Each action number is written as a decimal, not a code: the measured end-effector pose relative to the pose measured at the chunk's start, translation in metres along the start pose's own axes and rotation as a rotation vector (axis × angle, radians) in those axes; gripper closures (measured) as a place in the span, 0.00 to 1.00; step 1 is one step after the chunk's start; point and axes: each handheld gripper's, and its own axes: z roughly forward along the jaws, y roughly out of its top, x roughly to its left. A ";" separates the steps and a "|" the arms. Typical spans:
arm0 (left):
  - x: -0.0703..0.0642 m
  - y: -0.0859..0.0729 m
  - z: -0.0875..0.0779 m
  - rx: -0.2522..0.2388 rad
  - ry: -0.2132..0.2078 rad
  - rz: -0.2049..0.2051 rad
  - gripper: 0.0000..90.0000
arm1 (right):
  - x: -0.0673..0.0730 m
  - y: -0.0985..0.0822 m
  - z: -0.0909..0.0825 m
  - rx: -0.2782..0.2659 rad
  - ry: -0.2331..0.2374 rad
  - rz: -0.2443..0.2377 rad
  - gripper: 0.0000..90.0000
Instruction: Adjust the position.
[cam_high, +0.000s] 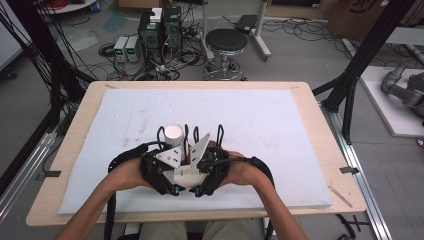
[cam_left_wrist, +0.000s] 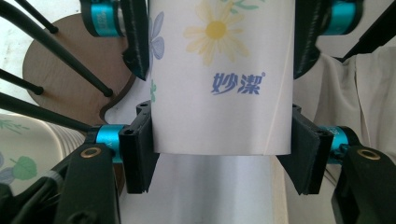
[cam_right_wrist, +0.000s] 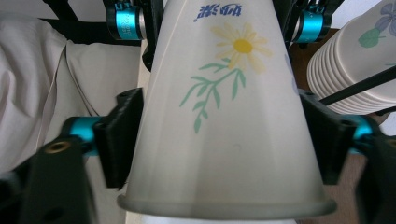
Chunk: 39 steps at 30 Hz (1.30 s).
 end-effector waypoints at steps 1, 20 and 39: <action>0.000 0.000 0.000 -0.002 0.000 -0.004 0.40 | 0.000 0.000 0.000 -0.004 -0.002 0.001 0.22; -0.002 -0.002 0.005 0.014 -0.007 -0.005 0.40 | -0.001 0.001 -0.010 -0.087 -0.021 0.014 0.17; -0.003 -0.008 0.003 -0.022 -0.001 -0.015 0.40 | -0.001 -0.002 -0.029 -0.162 -0.056 0.014 0.17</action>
